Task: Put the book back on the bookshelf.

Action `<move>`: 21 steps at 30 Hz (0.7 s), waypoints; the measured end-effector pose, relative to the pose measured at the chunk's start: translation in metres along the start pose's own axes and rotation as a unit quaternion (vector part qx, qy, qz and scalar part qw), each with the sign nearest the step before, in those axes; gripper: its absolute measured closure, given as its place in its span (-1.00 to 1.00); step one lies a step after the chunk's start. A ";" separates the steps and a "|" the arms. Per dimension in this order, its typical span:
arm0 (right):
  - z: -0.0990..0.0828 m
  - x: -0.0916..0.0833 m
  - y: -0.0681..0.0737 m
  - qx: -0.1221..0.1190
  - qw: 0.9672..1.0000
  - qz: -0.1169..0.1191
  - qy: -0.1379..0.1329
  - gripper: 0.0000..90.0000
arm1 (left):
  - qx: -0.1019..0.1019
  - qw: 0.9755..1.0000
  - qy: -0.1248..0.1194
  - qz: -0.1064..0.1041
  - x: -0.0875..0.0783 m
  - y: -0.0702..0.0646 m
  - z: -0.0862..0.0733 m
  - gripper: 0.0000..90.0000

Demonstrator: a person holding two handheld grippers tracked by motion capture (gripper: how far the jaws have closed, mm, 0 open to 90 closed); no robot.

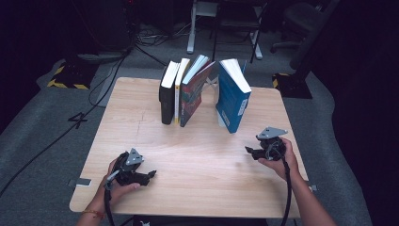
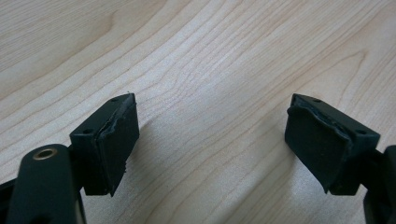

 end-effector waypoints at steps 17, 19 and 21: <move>-0.035 -0.015 0.010 -0.015 1.000 0.016 0.009 -0.28 | 0.001 1.000 0.000 -0.001 0.000 0.000 0.000 -0.60; -0.040 -0.017 0.011 -0.013 1.000 0.022 0.010 -0.29 | 0.001 1.000 0.000 -0.001 0.000 0.000 0.000 -0.60; -0.047 -0.020 0.011 -0.013 1.000 0.025 0.014 -0.29 | 0.000 1.000 0.000 0.000 0.000 0.000 0.000 -0.60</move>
Point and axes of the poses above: each handheld gripper's, and its own axes: x roughly forward along the jaws, z roughly out of its top, y roughly to its left, the point moved 7 cm from there along x, roughly forward along the jaws, and after that the axes turned 15 degrees about -z, right-handed, at the moved point
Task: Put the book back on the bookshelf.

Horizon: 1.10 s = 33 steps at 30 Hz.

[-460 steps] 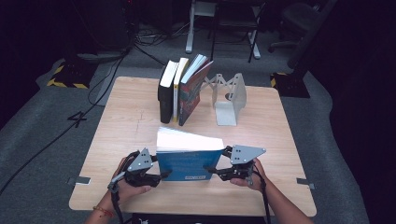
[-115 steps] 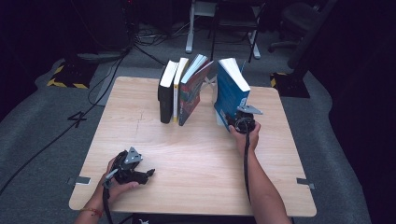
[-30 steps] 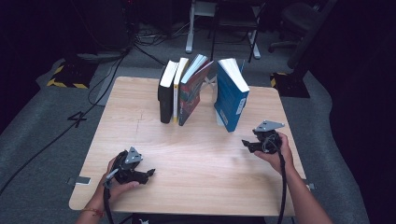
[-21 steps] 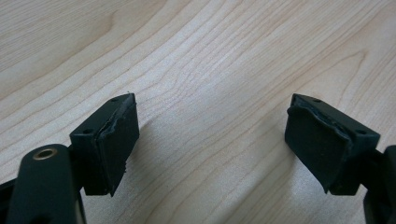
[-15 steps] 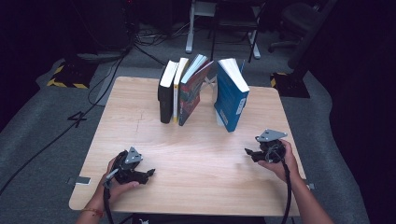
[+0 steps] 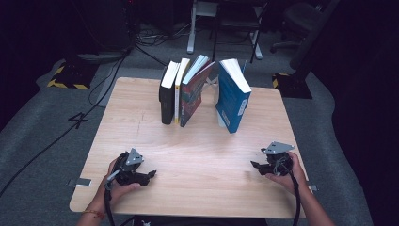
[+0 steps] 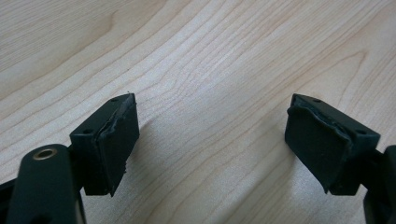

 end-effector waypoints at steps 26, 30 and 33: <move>-0.092 -0.033 -0.008 0.103 0.994 0.027 -0.026 -0.49 | -0.002 1.000 0.000 0.004 0.000 0.000 0.000 -0.60; -0.093 -0.033 -0.008 0.108 0.994 0.029 -0.022 -0.50 | -0.003 1.000 -0.001 0.006 0.000 0.000 0.000 -0.60; -0.092 -0.033 -0.008 0.107 0.994 0.029 -0.021 -0.52 | -0.004 1.000 -0.001 0.007 0.000 0.000 0.000 -0.60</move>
Point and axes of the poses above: each handheld gripper's, and its own axes: x roughly forward along the jaws, z roughly out of its top, y roughly to its left, the point moved 7 cm from there along x, roughly forward along the jaws, and after that the axes turned 15 degrees about -z, right-handed, at the moved point
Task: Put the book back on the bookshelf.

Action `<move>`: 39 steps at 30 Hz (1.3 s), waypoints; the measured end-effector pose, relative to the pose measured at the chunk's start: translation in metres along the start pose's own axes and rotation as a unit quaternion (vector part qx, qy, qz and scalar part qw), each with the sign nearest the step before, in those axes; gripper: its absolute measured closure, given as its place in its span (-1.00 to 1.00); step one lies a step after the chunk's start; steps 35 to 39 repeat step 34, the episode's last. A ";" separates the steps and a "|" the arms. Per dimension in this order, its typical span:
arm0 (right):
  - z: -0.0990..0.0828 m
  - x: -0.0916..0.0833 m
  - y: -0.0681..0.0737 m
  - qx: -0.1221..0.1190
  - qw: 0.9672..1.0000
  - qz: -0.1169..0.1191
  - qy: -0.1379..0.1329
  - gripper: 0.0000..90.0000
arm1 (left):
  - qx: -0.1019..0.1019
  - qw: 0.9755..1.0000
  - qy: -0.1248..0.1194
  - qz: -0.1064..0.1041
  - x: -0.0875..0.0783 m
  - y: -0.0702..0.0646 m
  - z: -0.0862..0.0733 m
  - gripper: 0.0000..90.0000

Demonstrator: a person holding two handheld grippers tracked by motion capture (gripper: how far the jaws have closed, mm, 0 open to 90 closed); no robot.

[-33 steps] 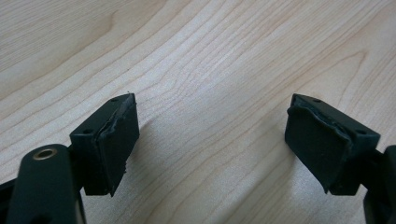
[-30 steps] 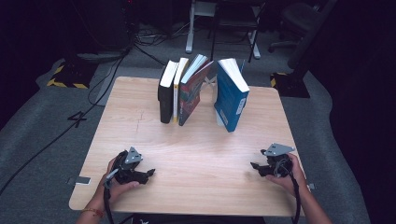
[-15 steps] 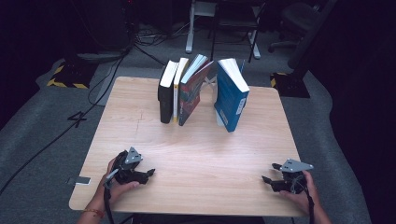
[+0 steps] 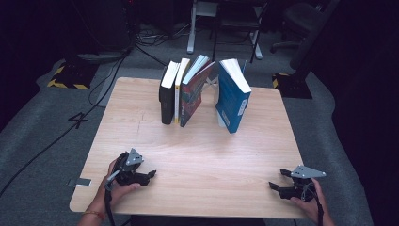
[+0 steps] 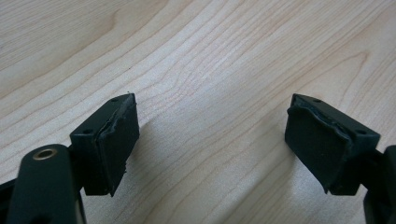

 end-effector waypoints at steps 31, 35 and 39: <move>0.000 0.001 0.000 0.000 1.000 -0.003 0.002 -0.56 | -0.001 1.000 0.000 0.000 0.000 0.000 0.000 -0.61; 0.000 0.001 0.000 0.000 1.000 -0.003 0.001 -0.56 | -0.001 1.000 0.001 0.000 0.000 0.000 0.000 -0.61; 0.000 0.001 0.000 0.000 1.000 -0.003 0.001 -0.56 | -0.001 1.000 0.001 0.000 0.000 0.000 0.000 -0.61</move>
Point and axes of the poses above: each handheld gripper's, and its own axes: x roughly forward along the jaws, z roughly out of its top, y roughly to its left, the point moved 7 cm from there along x, roughly forward along the jaws, and after that the axes turned 15 degrees about -z, right-handed, at the moved point
